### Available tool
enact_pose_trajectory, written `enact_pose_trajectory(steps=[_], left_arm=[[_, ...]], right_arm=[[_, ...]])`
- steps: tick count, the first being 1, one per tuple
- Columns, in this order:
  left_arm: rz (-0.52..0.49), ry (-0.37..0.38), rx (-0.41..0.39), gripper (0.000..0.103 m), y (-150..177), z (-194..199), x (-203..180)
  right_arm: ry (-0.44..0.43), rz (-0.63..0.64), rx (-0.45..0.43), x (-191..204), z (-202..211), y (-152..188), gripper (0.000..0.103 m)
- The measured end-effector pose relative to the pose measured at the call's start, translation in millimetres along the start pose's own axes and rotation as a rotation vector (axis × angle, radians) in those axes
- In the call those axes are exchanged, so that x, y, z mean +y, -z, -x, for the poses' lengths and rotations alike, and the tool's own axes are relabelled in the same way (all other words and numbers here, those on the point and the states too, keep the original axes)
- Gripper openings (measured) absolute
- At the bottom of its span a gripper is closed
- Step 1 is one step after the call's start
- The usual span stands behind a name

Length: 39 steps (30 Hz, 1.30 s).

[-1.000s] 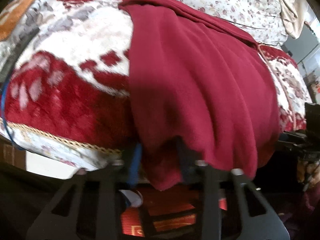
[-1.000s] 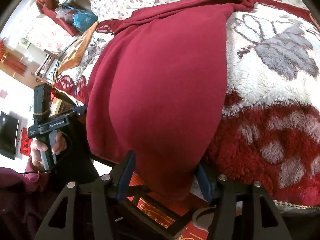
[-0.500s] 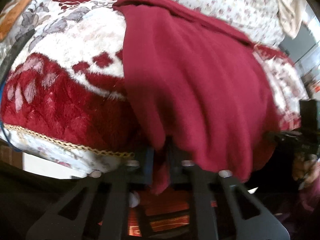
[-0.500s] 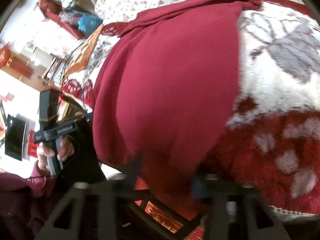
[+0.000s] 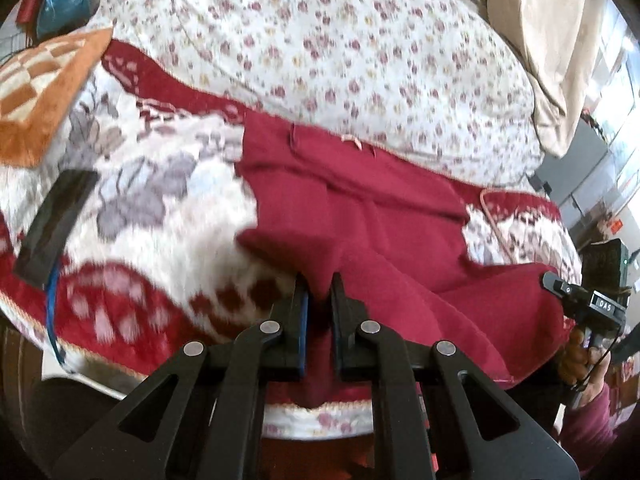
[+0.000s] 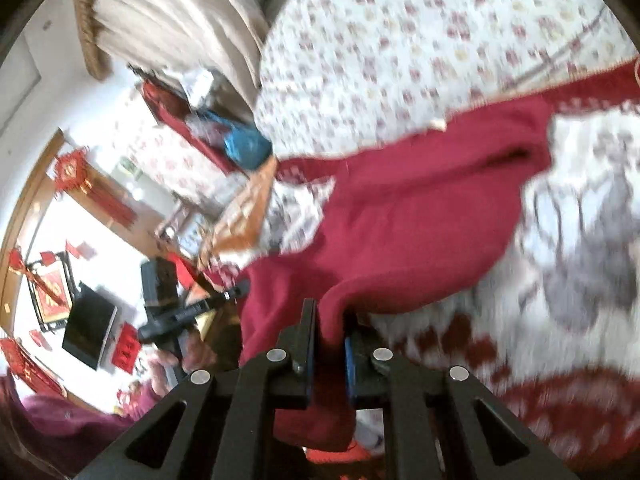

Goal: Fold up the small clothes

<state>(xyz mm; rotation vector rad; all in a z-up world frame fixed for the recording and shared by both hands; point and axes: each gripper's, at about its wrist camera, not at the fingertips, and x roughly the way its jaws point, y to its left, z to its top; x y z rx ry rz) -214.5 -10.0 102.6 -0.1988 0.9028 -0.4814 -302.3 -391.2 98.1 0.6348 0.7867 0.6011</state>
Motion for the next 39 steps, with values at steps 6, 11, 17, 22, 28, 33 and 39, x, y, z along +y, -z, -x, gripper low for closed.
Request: enact_pose_trajectory(steps=[6,11,17,22,28,33,39], left_arm=[[-0.032,-0.01,-0.062,0.008,-54.8,-13.5,-10.0],[-0.055,-0.037,-0.066,0.008,-101.9,-50.2,-15.1],[0.016,-0.049,-0.027,0.008,-142.2,-118.7,1.0],[0.057,-0.001,0.014,0.009,-152.5,-163.9,18.1],[0.148,0.058,-0.072,0.06,-167.0,-143.7,41.2],[0.227,0.033,-0.081,0.061,-167.6,-135.3,60.0],[0.225,0.004,-0.085,0.061,-163.0,-133.7,62.1]], right_arm=[[0.04,0.028,-0.078,-0.3,1.3,-47.3,0.011],[0.066,-0.021,-0.111,-26.2,-12.2,-93.6,0.011],[0.146,-0.11,-0.109,-79.2,-41.3,-138.5,0.011],[0.204,-0.215,-0.044,-134.3,-79.9,-159.4,0.011],[0.219,-0.165,-0.076,-136.5,-56.1,-168.6,0.049],[0.2,-0.093,-0.087,-119.0,-18.5,-144.9,0.047],[0.31,0.16,0.133,-77.6,-90.6,-129.3,0.046]])
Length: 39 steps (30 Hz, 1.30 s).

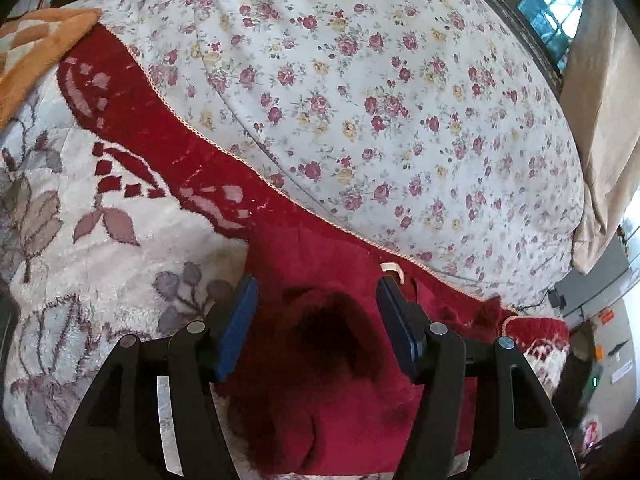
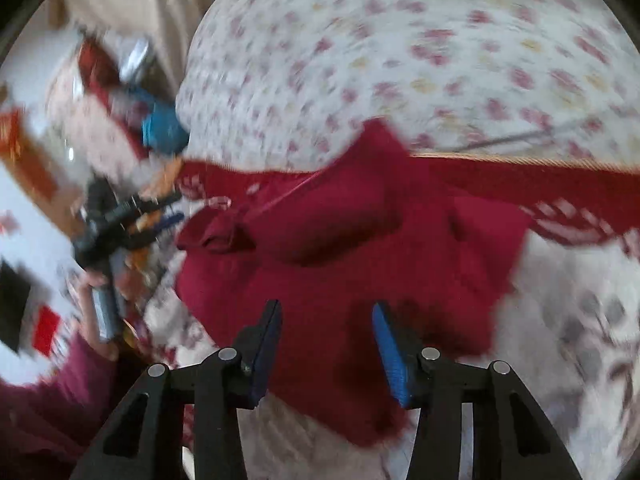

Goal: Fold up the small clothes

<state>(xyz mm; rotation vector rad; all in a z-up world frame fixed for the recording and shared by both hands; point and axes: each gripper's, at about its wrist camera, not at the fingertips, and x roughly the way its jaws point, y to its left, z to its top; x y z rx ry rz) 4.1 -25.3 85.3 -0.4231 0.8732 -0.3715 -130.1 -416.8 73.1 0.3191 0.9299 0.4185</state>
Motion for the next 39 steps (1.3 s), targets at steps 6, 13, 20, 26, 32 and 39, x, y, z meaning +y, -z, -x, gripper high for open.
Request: enact_pose_trajectory(steps=[6,13,20,26,32,39], left_arm=[[-0.025,-0.047,0.034,0.061,3.4,-10.8,3.9],[-0.044,-0.145,0.085,0.061,6.4,-14.5,10.2],[-0.18,-0.038,0.188,0.061,23.1,-3.3,-3.1],[-0.251,0.056,0.299,0.061,41.7,2.8,5.9],[-0.319,0.119,0.342,0.061,60.8,15.7,16.1],[-0.317,0.088,0.407,0.042,71.0,-9.5,16.7]], right_arm=[[0.356,-0.064,-0.027,-37.1,-73.9,-55.2,0.046],[0.336,-0.176,-0.048,-40.8,-59.6,-68.5,0.046],[0.044,0.034,0.038,74.3,-114.0,-96.6,0.048],[0.04,0.026,0.124,102.3,-180.9,-112.4,0.048],[-0.025,0.023,0.135,110.2,-153.4,-67.8,0.048],[0.112,-0.024,0.044,65.7,-51.4,-9.8,0.06]])
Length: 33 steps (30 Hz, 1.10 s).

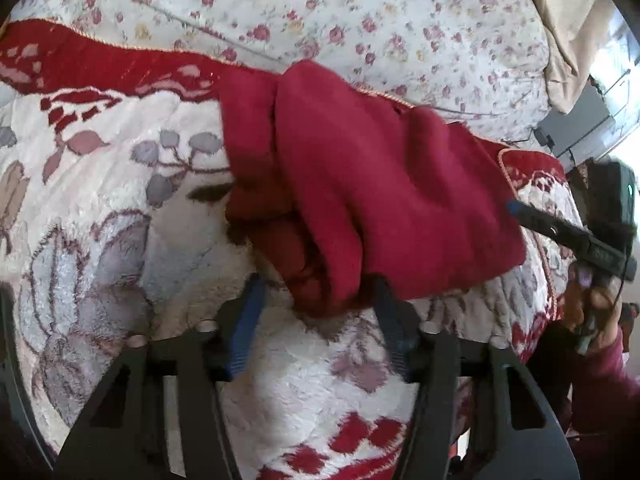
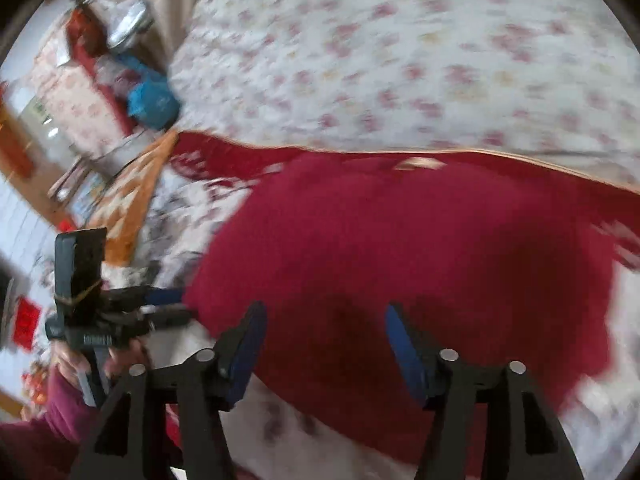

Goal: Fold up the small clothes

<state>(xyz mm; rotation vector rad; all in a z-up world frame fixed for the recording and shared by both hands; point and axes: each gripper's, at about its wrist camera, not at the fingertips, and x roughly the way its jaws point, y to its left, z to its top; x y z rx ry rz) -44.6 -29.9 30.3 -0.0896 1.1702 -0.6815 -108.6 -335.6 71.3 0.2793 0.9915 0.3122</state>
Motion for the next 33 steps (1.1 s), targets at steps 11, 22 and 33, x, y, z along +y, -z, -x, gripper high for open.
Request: enact_pose_trajectory(steps=[11,22,33], left_arm=[[0.075,-0.009,-0.087,0.008,7.0,27.6,14.2],[0.087,-0.036,-0.072,0.008,16.5,23.9,10.3],[0.104,-0.062,-0.192,0.045,7.1,47.4,5.8]], right_arm=[[0.126,-0.237,-0.047,-91.7,59.1,52.4,0.06],[0.223,-0.117,0.012,-77.5,21.8,47.7,0.022],[0.339,-0.071,-0.088,-64.1,65.1,38.0,0.018]])
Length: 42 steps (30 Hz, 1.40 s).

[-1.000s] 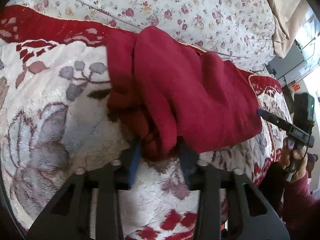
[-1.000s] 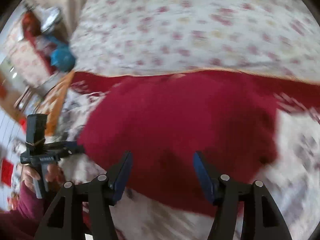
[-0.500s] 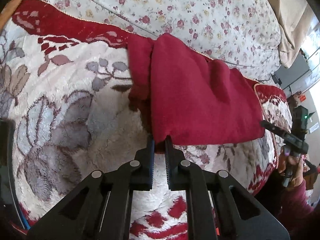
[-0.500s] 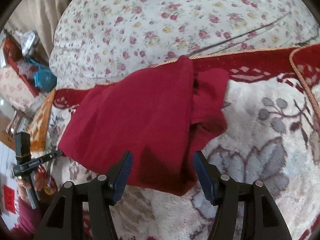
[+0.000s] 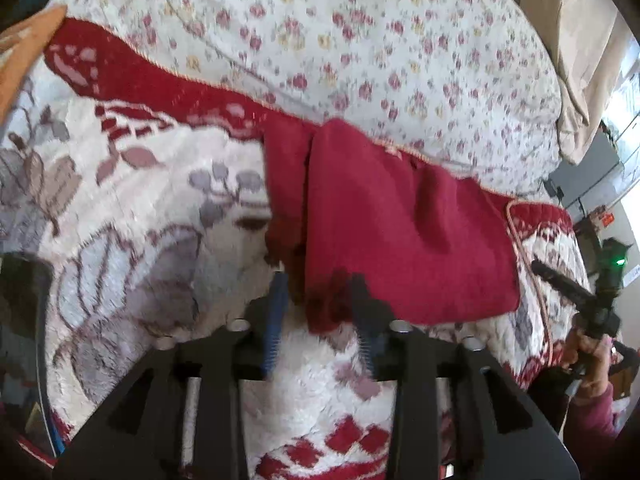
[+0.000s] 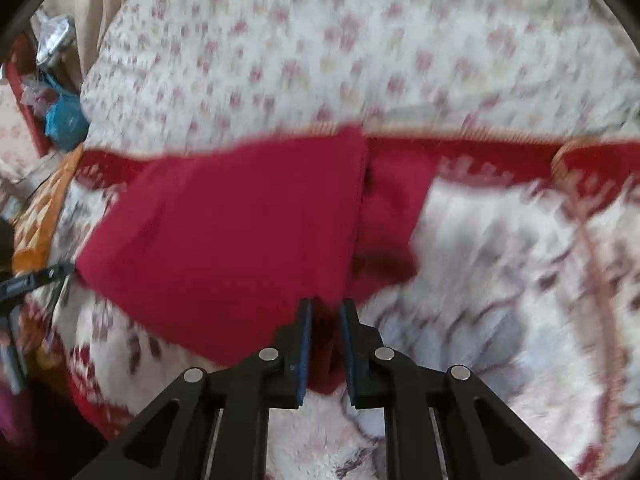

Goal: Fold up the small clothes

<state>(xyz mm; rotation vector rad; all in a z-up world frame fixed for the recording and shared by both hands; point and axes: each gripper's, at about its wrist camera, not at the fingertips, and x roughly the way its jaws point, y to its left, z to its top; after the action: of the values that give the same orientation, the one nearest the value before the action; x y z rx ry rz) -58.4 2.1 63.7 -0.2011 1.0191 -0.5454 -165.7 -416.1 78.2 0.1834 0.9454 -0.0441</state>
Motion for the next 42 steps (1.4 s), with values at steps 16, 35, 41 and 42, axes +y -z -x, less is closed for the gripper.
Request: enact_pose_trajectory(steps=[16,35,41,42], left_arm=[[0.048,-0.067,0.049,0.047,-12.8,-42.6,3.8],[0.104,-0.037,-0.002,0.047,-22.6,-34.6,12.4],[0.075,-0.044,-0.024,0.047,-25.0,-36.4,-0.7],[0.072,-0.048,-0.025,0.047,-25.3,-37.0,-1.9]], right_arm=[[-0.394,0.042,0.245,227.9,-168.3,-131.2,0.058],[-0.339,0.127,0.235,263.9,-223.3,-133.5,0.009],[-0.385,0.094,0.159,201.6,-158.4,-122.0,0.048],[-0.347,0.098,0.131,184.5,-146.7,-119.0,0.048]])
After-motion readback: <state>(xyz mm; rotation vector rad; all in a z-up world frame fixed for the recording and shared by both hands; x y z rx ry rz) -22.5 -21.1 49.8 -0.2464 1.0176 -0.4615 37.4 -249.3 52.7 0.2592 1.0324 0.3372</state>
